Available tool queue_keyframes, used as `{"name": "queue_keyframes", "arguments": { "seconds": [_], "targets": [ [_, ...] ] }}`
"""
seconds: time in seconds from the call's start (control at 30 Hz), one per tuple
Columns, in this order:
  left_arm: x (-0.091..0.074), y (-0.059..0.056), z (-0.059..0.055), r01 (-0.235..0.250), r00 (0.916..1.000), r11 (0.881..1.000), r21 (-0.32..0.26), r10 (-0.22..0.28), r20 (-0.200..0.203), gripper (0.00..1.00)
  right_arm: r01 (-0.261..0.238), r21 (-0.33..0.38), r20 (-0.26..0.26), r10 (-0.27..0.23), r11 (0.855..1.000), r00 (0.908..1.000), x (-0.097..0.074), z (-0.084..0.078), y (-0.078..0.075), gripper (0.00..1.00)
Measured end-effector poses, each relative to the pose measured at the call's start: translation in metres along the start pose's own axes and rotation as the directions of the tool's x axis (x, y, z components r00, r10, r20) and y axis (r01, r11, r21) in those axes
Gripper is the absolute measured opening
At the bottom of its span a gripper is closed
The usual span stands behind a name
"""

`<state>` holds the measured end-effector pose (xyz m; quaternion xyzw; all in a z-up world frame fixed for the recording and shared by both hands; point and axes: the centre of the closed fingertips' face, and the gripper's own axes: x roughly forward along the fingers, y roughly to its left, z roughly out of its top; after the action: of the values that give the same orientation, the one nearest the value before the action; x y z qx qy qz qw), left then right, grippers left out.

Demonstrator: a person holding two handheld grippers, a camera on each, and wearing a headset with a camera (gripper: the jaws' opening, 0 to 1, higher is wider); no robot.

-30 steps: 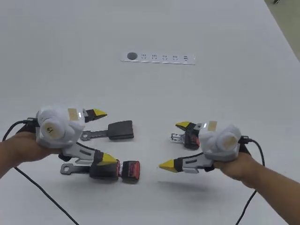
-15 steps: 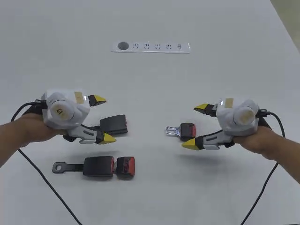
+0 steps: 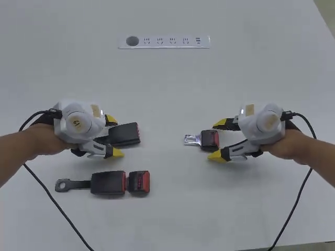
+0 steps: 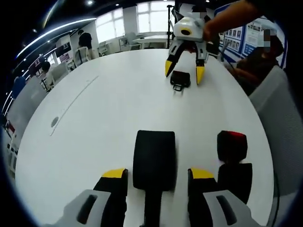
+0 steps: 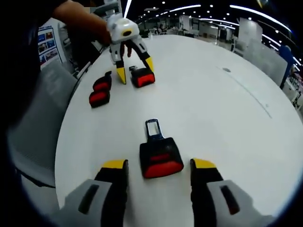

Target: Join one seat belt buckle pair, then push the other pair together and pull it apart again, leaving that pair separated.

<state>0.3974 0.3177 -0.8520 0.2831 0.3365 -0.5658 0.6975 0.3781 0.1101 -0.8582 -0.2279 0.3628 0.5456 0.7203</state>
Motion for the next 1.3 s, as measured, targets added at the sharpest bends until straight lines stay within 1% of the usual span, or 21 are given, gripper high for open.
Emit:
{"name": "queue_keyframes", "arguments": {
  "seconds": [0.03,0.07,0.13,0.17,0.2,0.27,0.37,0.4,0.47,0.5,0.53,0.57,0.77,0.87,1.0,1.07,1.13,1.17,1.2,1.23,1.3],
  "targets": [
    [0.000,-0.003,0.001,0.023,0.9997,1.000,0.016,-0.023,0.002,0.50,-0.001,-0.003,0.001,0.001,1.000,1.0000,0.001,0.000,0.000,0.54],
    [0.001,-0.005,0.000,0.033,0.9995,0.999,0.014,-0.033,-0.001,0.47,-0.004,-0.023,0.000,0.004,1.000,1.0000,0.001,0.000,0.000,0.54],
    [0.001,-0.003,0.000,0.044,0.9990,0.999,0.011,-0.044,0.000,0.47,-0.023,-0.033,-0.010,0.023,0.999,0.9997,0.003,0.000,0.003,0.51],
    [0.001,-0.003,0.001,0.046,0.9989,0.999,0.020,-0.047,0.003,0.46,-0.027,-0.084,0.029,0.029,0.996,0.9991,0.006,0.007,0.003,0.51],
    [0.001,-0.002,0.001,0.049,0.9988,0.999,0.023,-0.049,0.003,0.45,-0.023,-0.076,0.001,0.023,0.997,0.9997,0.005,0.002,0.004,0.50],
    [0.001,-0.002,0.001,0.059,0.9982,0.998,0.037,-0.059,0.001,0.44,-0.024,-0.072,0.001,0.024,0.997,0.9997,0.005,0.003,0.003,0.48],
    [0.002,-0.002,0.003,0.081,0.9967,0.994,0.069,-0.080,-0.014,0.42,-0.031,-0.085,0.008,0.031,0.996,0.9995,0.005,0.008,0.007,0.44],
    [0.002,-0.001,0.003,0.087,0.9961,0.993,0.079,-0.085,-0.024,0.42,-0.031,-0.100,0.006,0.032,0.994,0.9995,0.006,0.008,0.007,0.42],
    [0.003,0.001,0.004,0.092,0.9954,0.991,0.092,-0.090,-0.034,0.38,-0.016,-0.127,0.003,0.016,0.992,0.9999,0.005,0.008,0.004,0.38],
    [0.003,0.000,0.004,0.101,0.9945,0.990,0.103,-0.097,-0.038,0.35,-0.028,-0.121,0.009,0.030,0.992,0.9995,0.005,0.009,0.005,0.38],
    [0.004,0.001,0.003,0.106,0.9937,0.986,0.126,-0.101,-0.049,0.35,-0.033,-0.124,0.012,0.035,0.992,0.9993,0.004,0.009,0.006,0.38],
    [0.005,0.002,0.003,0.105,0.9937,0.987,0.118,-0.100,-0.050,0.35,-0.036,-0.127,0.016,0.038,0.991,0.9991,0.003,0.009,0.006,0.37],
    [0.007,0.004,0.004,0.120,0.9912,0.982,0.147,-0.110,-0.074,0.34,-0.055,-0.113,0.056,0.061,0.992,0.9965,0.000,0.008,0.005,0.37],
    [0.008,0.003,0.004,0.129,0.9897,0.978,0.164,-0.117,-0.083,0.34,-0.055,-0.116,0.061,0.063,0.992,0.9962,0.001,0.009,0.007,0.37],
    [0.007,0.002,0.004,0.130,0.9892,0.978,0.162,-0.117,-0.089,0.34,-0.056,-0.106,0.073,0.064,0.993,0.9952,0.001,0.011,0.005,0.37],
    [0.007,0.002,0.004,0.129,0.9893,0.978,0.161,-0.116,-0.088,0.34,-0.055,-0.102,0.081,0.064,0.993,0.9946,0.003,0.013,0.005,0.37],
    [0.007,0.002,0.005,0.129,0.9894,0.979,0.160,-0.116,-0.087,0.34,-0.060,-0.071,0.104,0.067,0.996,0.9924,0.006,0.019,0.007,0.37],
    [0.007,0.002,0.005,0.129,0.9894,0.979,0.159,-0.116,-0.087,0.34,-0.055,-0.079,0.096,0.063,0.995,0.9934,0.008,0.021,0.007,0.37],
    [0.007,0.001,0.005,0.129,0.9894,0.978,0.162,-0.116,-0.087,0.34,-0.055,-0.114,0.099,0.067,0.992,0.9929,0.011,0.025,0.008,0.37],
    [0.007,0.001,0.005,0.129,0.9893,0.978,0.163,-0.116,-0.088,0.34,-0.057,-0.101,0.097,0.067,0.993,0.9931,0.014,0.027,0.009,0.37],
    [0.007,0.001,0.005,0.129,0.9891,0.979,0.160,-0.116,-0.091,0.34,-0.062,-0.103,0.105,0.073,0.993,0.9918,0.018,0.032,0.011,0.37]
  ]
}}
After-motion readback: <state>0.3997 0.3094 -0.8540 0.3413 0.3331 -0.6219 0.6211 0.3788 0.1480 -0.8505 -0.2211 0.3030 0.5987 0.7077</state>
